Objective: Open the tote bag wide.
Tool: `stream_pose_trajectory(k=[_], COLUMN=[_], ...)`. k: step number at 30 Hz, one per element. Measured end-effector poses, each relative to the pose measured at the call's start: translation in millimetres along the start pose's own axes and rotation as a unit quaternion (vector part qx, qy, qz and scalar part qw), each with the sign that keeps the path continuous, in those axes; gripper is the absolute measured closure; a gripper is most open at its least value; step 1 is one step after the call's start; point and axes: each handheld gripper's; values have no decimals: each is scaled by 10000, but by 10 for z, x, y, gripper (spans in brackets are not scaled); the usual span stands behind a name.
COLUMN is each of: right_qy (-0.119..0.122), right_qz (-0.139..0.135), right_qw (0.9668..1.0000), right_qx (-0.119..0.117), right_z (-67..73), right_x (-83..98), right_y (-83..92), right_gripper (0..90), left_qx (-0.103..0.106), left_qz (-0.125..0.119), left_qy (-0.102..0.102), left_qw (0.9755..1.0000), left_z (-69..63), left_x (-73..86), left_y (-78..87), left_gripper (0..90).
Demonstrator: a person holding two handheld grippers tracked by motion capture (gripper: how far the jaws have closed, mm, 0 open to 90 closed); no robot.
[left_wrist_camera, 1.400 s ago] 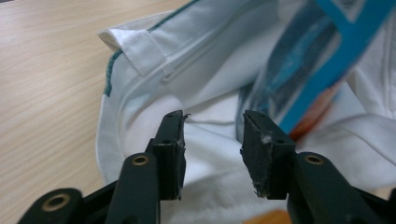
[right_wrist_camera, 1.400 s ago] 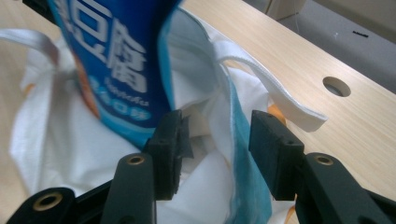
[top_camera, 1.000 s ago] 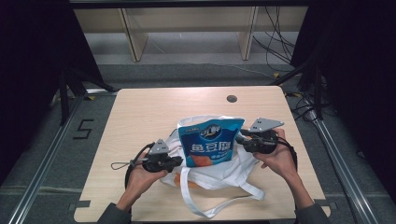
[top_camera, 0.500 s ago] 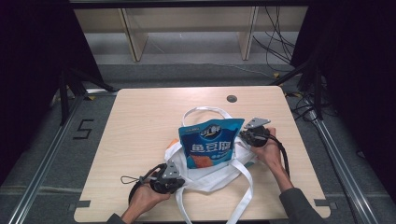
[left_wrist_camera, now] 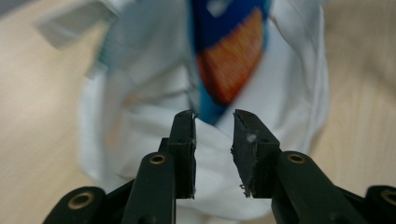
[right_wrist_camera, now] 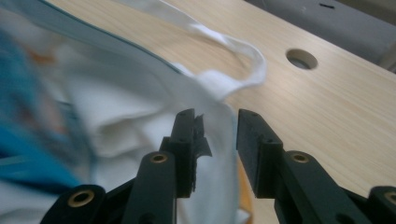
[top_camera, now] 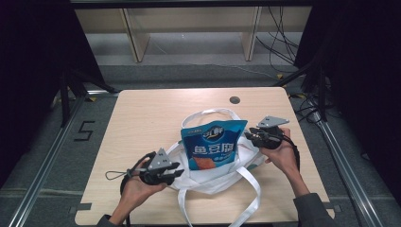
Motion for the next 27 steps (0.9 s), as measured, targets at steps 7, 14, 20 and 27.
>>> stream_pose_trajectory(k=[7, 14, 20, 27], right_qy=[229, 713, 818, 1015], right_qz=[-40, 480, 880, 840], right_qw=[9970, 9924, 9897, 9884], right_qx=[-736, -879, -777, -752], right_z=[349, 557, 614, 626], right_x=[65, 348, 649, 545], right_y=[371, 328, 186, 228], right_gripper=[786, 876, 894, 863], left_qx=[-385, -514, -451, -616], left_qz=[-328, -223, 165, -61], left_qy=[210, 531, 1074, 929], left_qw=[9985, 9970, 9931, 9937], left_z=[381, 749, 988, 941], left_x=[-184, -210, 241, 76], left_y=[-72, -440, -838, -664], left_gripper=[784, 821, 834, 820])
Point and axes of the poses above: each handheld gripper's, and its own axes: y roughly backward along the jaws, x roughly out of its underside, z roughly to its left, and after that the axes turned 9 degrees about x, right-handed
